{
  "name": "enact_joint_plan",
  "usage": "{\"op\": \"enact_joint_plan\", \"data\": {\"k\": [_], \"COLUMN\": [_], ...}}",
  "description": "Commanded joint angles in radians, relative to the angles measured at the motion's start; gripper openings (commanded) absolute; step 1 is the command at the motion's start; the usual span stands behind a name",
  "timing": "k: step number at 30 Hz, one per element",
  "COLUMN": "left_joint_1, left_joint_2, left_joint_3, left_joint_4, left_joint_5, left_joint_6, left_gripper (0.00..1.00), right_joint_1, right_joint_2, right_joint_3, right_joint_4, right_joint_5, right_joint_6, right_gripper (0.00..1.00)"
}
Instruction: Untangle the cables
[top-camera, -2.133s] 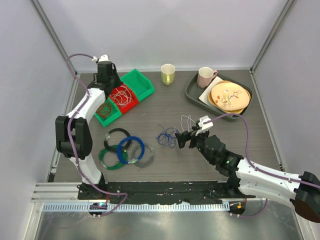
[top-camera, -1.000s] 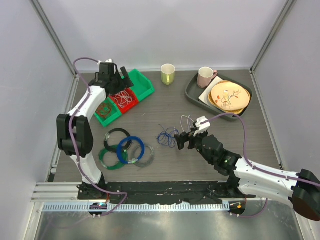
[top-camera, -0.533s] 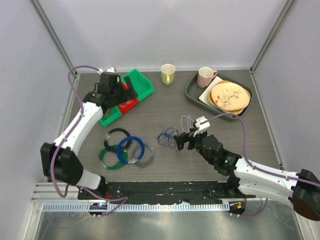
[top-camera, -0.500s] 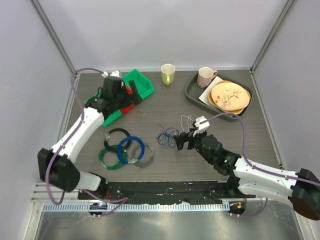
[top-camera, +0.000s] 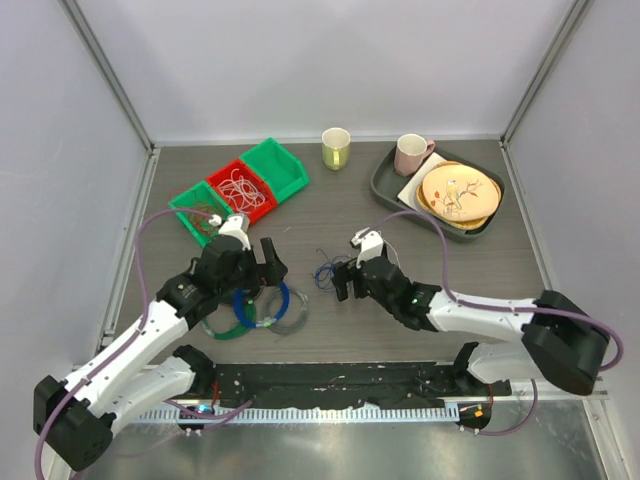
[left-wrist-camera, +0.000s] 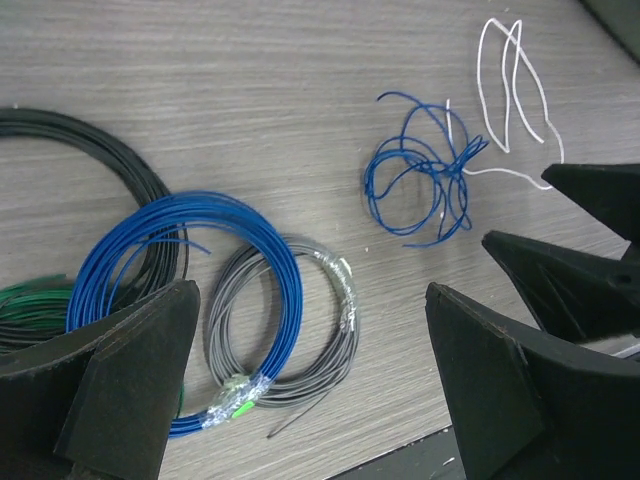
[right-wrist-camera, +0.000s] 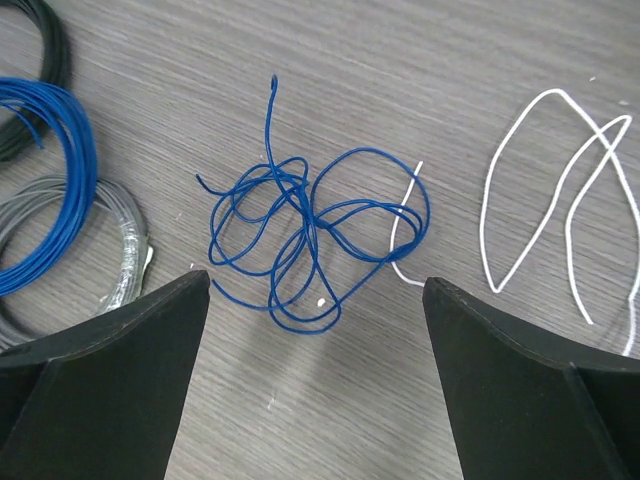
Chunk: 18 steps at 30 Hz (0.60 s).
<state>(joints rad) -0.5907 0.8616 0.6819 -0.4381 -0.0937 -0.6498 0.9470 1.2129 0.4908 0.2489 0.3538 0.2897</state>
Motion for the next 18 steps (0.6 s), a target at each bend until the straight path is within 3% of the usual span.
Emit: {"op": "enact_joint_plan", "data": {"k": [1,5,7,8,10,11,14,18], "left_joint_1": [0.0,0.0,0.0,-0.001,0.0,0.0,0.0,0.0], "left_joint_2": [-0.042,-0.103,-0.131,-0.165,-0.191,-0.203,-0.248,-0.283], "left_joint_3": [-0.022,-0.027,-0.048,-0.056,-0.062,-0.064,-0.079,-0.108], "left_joint_4": [0.067,0.042,0.044,0.045,0.029,0.024,0.028,0.078], "left_joint_5": [0.014,0.0,-0.008,-0.014,-0.046,-0.06,-0.067,0.012], "left_joint_6": [-0.017,-0.021,-0.022,-0.025,-0.034,-0.037,-0.042,-0.028], "left_gripper": [1.0,1.0,1.0,1.0,1.0,1.0,1.0,1.0], "right_joint_1": [0.003,0.003,0.003,0.003,0.003,0.003,0.006,0.012], "right_joint_2": [0.143,0.269,0.319,0.362,0.387,0.395,0.366,0.194], "right_joint_3": [0.113,0.192,0.251,0.276,0.345,0.359,0.385,0.426], "right_joint_4": [-0.017,-0.046,-0.075,-0.124,-0.172,-0.197,-0.214,-0.226], "right_joint_5": [-0.016,-0.033,-0.035,-0.038,-0.052,-0.039,-0.015,-0.048], "right_joint_6": [0.063,0.06,0.062,0.08,0.098,0.117,0.127,0.088], "right_gripper": [0.91,0.83,0.74,0.62,0.49,0.29,0.02,0.01]}}
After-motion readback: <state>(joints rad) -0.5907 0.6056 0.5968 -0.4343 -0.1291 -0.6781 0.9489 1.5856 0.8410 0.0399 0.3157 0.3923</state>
